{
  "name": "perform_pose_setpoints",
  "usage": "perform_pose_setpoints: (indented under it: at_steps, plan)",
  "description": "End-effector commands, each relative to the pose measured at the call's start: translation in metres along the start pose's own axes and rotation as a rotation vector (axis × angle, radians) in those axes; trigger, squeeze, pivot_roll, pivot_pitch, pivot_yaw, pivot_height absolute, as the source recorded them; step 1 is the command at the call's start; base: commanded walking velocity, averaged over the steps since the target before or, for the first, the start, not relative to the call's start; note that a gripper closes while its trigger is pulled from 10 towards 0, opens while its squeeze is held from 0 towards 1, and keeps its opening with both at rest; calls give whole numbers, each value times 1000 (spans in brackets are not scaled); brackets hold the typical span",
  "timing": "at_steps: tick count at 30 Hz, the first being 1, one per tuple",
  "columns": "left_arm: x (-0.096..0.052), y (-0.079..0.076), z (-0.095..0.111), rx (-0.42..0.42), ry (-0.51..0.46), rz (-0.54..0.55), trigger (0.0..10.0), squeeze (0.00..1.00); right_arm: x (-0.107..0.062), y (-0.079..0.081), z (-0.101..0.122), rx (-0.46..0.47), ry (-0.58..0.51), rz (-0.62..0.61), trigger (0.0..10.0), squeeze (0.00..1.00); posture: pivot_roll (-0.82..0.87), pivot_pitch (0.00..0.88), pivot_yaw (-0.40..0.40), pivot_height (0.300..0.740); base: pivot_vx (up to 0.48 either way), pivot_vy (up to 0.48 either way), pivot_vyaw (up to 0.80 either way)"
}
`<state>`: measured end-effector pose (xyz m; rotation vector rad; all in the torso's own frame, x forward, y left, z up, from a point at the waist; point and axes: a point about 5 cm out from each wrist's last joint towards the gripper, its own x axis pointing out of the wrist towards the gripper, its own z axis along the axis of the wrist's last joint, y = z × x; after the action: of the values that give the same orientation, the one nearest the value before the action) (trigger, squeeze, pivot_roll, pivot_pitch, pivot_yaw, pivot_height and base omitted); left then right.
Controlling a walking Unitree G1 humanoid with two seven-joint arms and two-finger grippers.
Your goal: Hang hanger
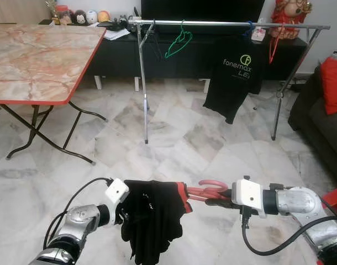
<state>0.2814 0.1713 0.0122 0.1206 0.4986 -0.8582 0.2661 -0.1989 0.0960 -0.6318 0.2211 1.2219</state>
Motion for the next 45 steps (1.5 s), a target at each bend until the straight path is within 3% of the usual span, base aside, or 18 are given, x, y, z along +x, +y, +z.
perform_pose_setpoints:
  at_steps: [1,45]
  plan:
    - [2,0,4,21,-4,-20,0,0,-2,-9,12,-33,-53,-32,0,0,-135,0,-58,740,0,0,0]
    - [-2,6,12,17,-65,11,0,0,4,-7,8,-24,-37,-26,0,0,-122,0,-60,740,0,0,0]
